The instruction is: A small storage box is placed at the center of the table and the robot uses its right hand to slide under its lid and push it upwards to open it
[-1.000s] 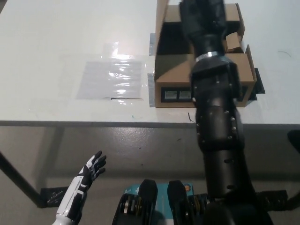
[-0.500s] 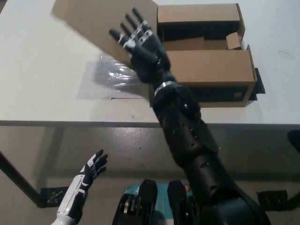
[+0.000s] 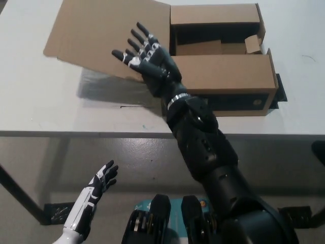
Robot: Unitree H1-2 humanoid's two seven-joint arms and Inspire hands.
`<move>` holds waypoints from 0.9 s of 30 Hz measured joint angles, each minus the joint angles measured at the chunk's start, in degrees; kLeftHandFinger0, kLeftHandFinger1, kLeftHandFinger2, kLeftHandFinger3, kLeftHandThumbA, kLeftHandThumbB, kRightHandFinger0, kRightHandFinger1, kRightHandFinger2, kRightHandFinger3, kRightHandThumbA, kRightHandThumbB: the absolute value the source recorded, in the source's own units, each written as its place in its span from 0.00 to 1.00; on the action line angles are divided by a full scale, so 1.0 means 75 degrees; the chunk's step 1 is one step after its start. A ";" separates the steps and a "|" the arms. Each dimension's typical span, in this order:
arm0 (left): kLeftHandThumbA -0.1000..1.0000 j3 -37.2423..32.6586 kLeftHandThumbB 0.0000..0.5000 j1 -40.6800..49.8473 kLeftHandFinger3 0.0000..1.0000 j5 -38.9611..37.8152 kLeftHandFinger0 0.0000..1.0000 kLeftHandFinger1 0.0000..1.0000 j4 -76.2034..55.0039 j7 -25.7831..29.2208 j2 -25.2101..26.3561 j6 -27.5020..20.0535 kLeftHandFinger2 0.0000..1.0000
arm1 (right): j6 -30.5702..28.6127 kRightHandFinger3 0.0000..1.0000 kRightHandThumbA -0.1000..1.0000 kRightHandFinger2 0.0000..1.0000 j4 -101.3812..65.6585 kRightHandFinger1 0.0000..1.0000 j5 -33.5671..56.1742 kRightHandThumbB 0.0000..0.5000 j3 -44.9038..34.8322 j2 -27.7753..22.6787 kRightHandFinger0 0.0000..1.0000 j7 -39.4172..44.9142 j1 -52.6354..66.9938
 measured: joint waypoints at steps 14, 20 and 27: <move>1.00 -0.0007 0.74 0.0002 1.00 -0.0002 1.00 1.00 0.0057 0.0000 0.0000 0.0020 1.00 | 0.0710 1.00 1.00 1.00 -0.3992 1.00 -0.0021 0.78 -0.0004 -0.0508 1.00 -0.0039 0.0179; 1.00 -0.0006 0.72 0.0002 1.00 -0.0002 1.00 1.00 0.0101 0.0001 0.0000 0.0020 1.00 | 0.1009 1.00 1.00 1.00 -0.5616 1.00 -0.0033 0.79 -0.0064 -0.1065 1.00 -0.0105 0.0751; 1.00 -0.0002 0.68 0.0002 1.00 -0.0005 1.00 1.00 0.0143 0.0003 -0.0001 0.0020 1.00 | 0.1109 1.00 1.00 1.00 -0.7519 1.00 -0.0248 0.71 -0.0209 -0.2031 1.00 -0.0103 0.2088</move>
